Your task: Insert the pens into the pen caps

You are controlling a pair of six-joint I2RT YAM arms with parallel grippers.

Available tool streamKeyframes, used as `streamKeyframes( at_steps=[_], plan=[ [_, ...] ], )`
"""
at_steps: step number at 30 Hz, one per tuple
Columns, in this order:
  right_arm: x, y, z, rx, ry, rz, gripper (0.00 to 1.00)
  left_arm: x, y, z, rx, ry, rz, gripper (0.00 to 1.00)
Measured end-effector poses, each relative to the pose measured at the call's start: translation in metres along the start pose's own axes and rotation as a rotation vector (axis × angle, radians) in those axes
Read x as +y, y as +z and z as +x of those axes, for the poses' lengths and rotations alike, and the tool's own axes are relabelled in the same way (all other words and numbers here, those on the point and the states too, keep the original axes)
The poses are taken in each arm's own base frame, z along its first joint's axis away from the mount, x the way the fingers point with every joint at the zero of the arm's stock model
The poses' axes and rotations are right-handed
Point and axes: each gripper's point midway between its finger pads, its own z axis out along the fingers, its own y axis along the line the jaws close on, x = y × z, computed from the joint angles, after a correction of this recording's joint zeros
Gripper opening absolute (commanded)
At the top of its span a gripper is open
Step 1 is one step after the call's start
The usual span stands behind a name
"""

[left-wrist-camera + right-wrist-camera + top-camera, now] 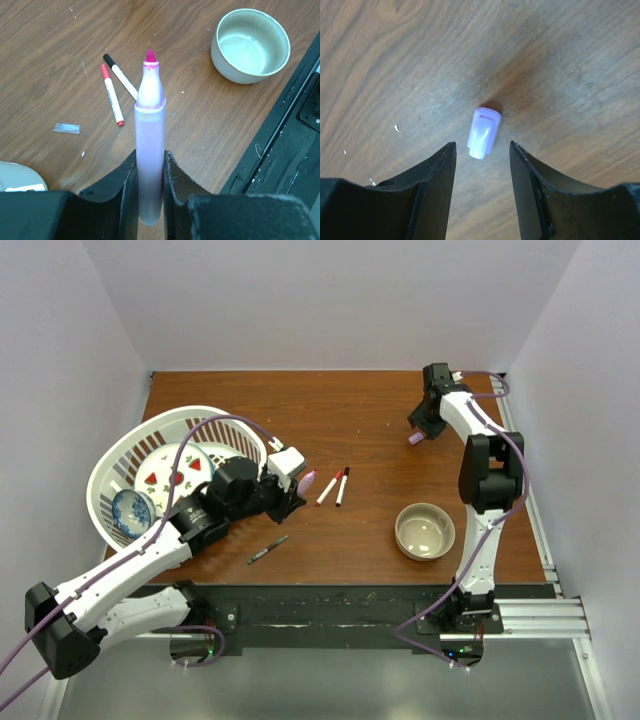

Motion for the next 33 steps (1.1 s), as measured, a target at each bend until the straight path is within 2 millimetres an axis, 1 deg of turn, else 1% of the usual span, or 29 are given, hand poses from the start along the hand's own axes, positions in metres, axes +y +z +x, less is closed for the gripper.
streamKeyframes(
  at_steps=[8,13,17,18,22,27,30,31,33],
  plan=[
    [0.0,0.007,0.008,-0.002,0.038,0.077,0.51,0.0,-0.001,-0.001,-0.004,0.001,0.001,0.0],
    [-0.003,0.017,0.009,-0.013,0.049,0.132,0.5,-0.001,-0.001,-0.001,-0.005,0.001,0.005,0.0],
    [-0.008,0.028,0.014,-0.017,0.048,0.168,0.5,-0.002,-0.002,-0.002,-0.007,0.001,0.009,0.0],
    [-0.01,0.031,0.015,-0.015,0.047,0.178,0.48,-0.002,-0.002,-0.002,-0.007,0.001,0.01,0.0],
    [-0.003,0.034,0.012,-0.024,0.046,0.174,0.45,-0.003,-0.002,-0.002,-0.008,0.001,0.013,0.0],
    [-0.005,0.034,0.012,-0.021,0.033,0.192,0.4,-0.003,-0.002,-0.002,-0.009,0.002,0.013,0.0],
    [-0.006,0.033,0.013,-0.012,0.005,0.191,0.33,-0.003,-0.002,-0.002,-0.009,0.001,0.014,0.0],
    [-0.007,0.033,0.014,-0.008,-0.005,0.19,0.27,-0.003,-0.002,-0.002,-0.008,0.001,0.014,0.0],
    [-0.008,0.034,0.016,0.002,-0.038,0.179,0.22,-0.003,-0.002,-0.002,-0.01,0.002,0.014,0.0]
  ],
)
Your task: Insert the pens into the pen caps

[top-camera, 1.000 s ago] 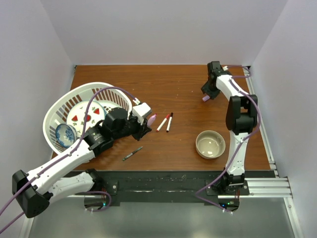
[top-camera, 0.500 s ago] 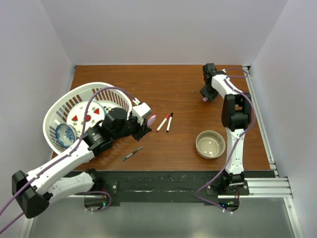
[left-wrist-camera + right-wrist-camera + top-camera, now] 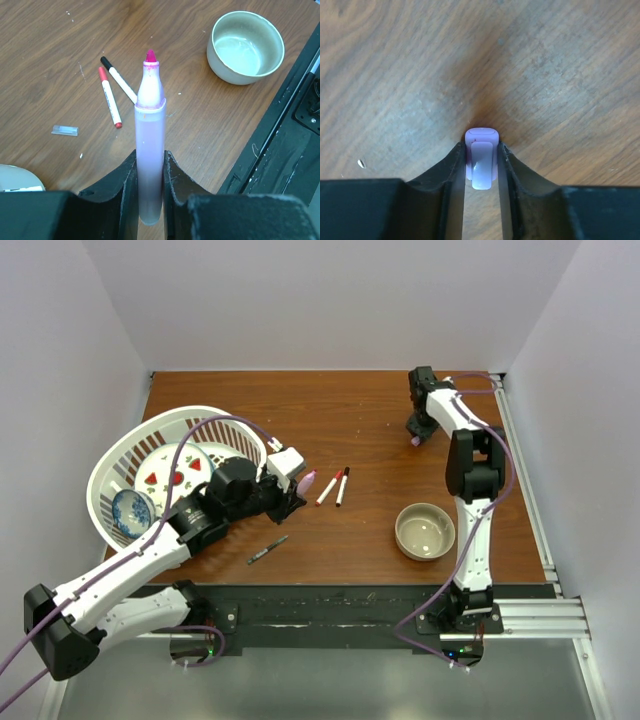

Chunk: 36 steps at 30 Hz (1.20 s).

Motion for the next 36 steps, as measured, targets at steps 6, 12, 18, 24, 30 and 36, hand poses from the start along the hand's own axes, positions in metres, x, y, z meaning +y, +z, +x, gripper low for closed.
streamKeyframes(
  at_steps=[6,12,18,24,30,36],
  plan=[
    [-0.005,-0.011,0.019,0.017,-0.116,-0.109,0.17,-0.001,-0.005,-0.004,-0.02,0.003,0.001,0.0],
    [-0.004,-0.042,0.079,0.035,-0.383,-0.228,0.25,-0.002,-0.01,-0.01,-0.049,0.007,0.002,0.0],
    [-0.006,-0.071,0.132,0.052,-0.592,-0.315,0.33,-0.002,-0.01,-0.007,-0.047,0.006,0.003,0.0],
    [-0.009,-0.073,0.138,0.052,-0.65,-0.314,0.46,-0.003,-0.011,-0.008,-0.053,0.003,0.003,0.0],
    [-0.01,-0.073,0.137,0.069,-0.686,-0.29,0.44,-0.003,-0.011,-0.008,-0.054,0.001,0.003,0.0],
    [-0.005,-0.072,0.138,0.072,-0.711,-0.285,0.31,-0.003,-0.011,-0.008,-0.054,0.001,0.003,0.0]
  ],
)
